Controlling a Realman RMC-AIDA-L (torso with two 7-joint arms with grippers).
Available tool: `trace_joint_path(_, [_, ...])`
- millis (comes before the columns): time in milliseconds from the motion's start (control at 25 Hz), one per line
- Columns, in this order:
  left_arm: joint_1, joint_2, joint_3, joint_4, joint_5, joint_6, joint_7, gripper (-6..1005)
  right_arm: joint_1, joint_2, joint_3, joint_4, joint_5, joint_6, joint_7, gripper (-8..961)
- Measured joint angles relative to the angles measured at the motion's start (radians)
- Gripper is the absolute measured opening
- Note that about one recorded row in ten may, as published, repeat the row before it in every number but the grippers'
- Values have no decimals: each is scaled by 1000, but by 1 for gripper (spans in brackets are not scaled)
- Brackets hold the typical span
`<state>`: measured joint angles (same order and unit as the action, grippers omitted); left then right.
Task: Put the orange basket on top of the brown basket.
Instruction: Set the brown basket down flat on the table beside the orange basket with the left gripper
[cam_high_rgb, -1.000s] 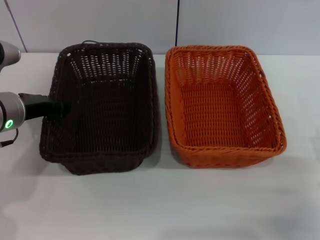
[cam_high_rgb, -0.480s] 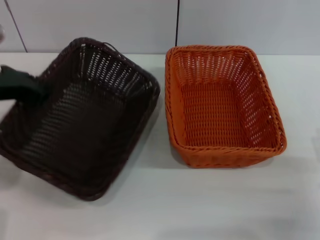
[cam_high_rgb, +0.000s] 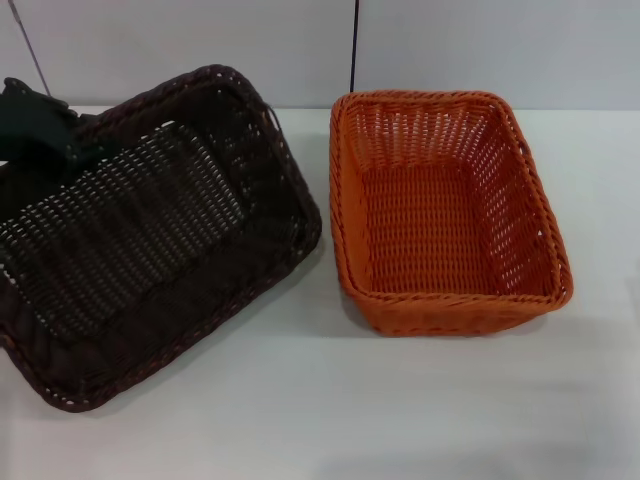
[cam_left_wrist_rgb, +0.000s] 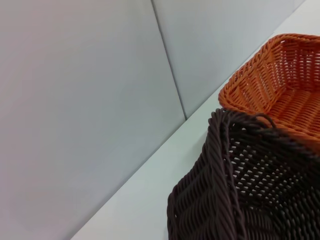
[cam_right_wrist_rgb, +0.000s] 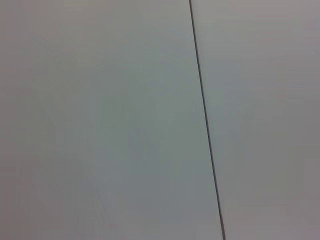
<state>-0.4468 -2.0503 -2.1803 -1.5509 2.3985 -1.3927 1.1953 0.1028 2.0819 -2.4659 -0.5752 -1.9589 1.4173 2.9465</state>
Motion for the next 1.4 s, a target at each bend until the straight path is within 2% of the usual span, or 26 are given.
trace_joint_path(480, [-9,0,-6,-136,-6,-143,36,209,-8,0,-19,-12,0,11,0,816])
trace_joint_path(720, [-27,1,-5,-137,-13,-188,75,208,-8,1,-27,-15,0,13,0,816])
trace_joint_path(800, [-67,1,-1,-87,-15,-231,115,207,-8,1,-32,-15,0,19,0,817])
trace_joint_path(920, [-81,1,0,-66,-16,-238,123,204,-11,2,-32,-15,0,22,0,817])
trace_joint_path(960, [-100,1,1,-38,-16,-242,131,203,-11,2,-32,-15,0,22,0,817])
trace_joint_path(1000, [-145,3,2,48,-10,-232,153,203,-15,3,-34,-15,0,22,0,816])
trace_joint_path(1080, [-154,3,3,68,-8,-226,160,203,-19,3,-35,-15,0,23,0,816])
trace_joint_path(1200, [-193,4,7,157,39,-177,175,203,-21,3,-35,-15,0,24,0,816])
trace_joint_path(1280, [-199,2,10,167,52,-171,177,204,-22,3,-35,-15,0,24,0,817])
trace_joint_path(1360, [-206,-4,36,184,75,-150,180,204,-22,3,-35,-15,0,24,0,817])
trace_joint_path(1400, [-199,-6,83,185,80,-121,180,204,-20,2,-35,-14,0,24,2,817])
